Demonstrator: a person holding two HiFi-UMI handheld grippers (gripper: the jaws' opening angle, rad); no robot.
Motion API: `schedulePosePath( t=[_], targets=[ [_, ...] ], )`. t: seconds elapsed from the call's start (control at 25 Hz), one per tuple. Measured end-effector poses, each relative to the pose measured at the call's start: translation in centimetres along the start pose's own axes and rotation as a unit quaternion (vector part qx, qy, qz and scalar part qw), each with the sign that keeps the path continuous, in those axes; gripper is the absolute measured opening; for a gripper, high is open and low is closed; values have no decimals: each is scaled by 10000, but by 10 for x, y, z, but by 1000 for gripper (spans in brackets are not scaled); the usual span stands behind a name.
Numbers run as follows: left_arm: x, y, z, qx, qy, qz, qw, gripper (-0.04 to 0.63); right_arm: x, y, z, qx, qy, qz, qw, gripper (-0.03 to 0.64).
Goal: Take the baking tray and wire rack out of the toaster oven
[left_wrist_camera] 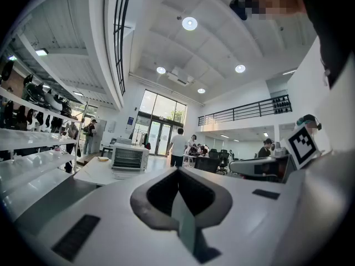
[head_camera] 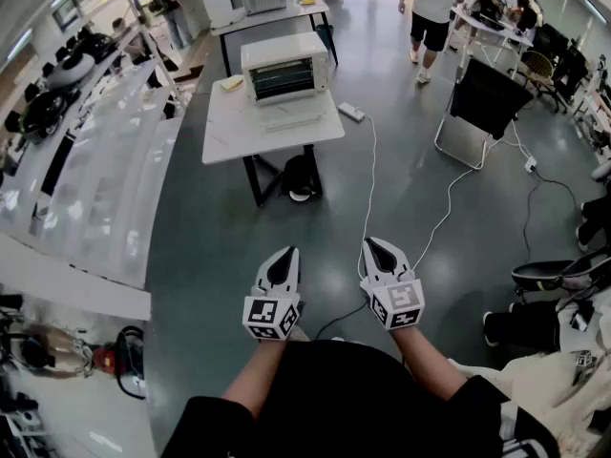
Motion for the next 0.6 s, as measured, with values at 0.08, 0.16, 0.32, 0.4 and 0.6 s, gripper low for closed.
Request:
schedulePosePath(
  t=[0.08, 0.16, 0.32, 0.4, 0.6],
  targets=[
    [2, 1, 6, 9, -26, 0, 10000, 20, 1, -6, 5, 44, -18, -36, 10000, 21],
    [7, 3, 6, -13, 10, 1, 10000, 20, 4, -9, 7, 93, -54, 1, 9999, 23],
    [21, 5, 6, -12, 133, -21, 9999, 20, 11, -13, 4, 178, -118, 169, 9996, 23],
    [26, 10, 16, 21, 145, -41, 9999, 20, 17, -19, 10, 252, -65, 163, 9995, 23],
    [39, 31, 43, 16, 154, -168, 9997, 20, 31, -33, 39, 333, 92, 182, 9992, 23]
  ],
)
Point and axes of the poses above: the fingertips, and each gripper's own axes: z forward along the fingers, y to its left, x out of its underside, the point moved 5 cm from there along -z, backward along the fingers, and after that the axes turned 15 degrees about -y, right-handed, at the moved point
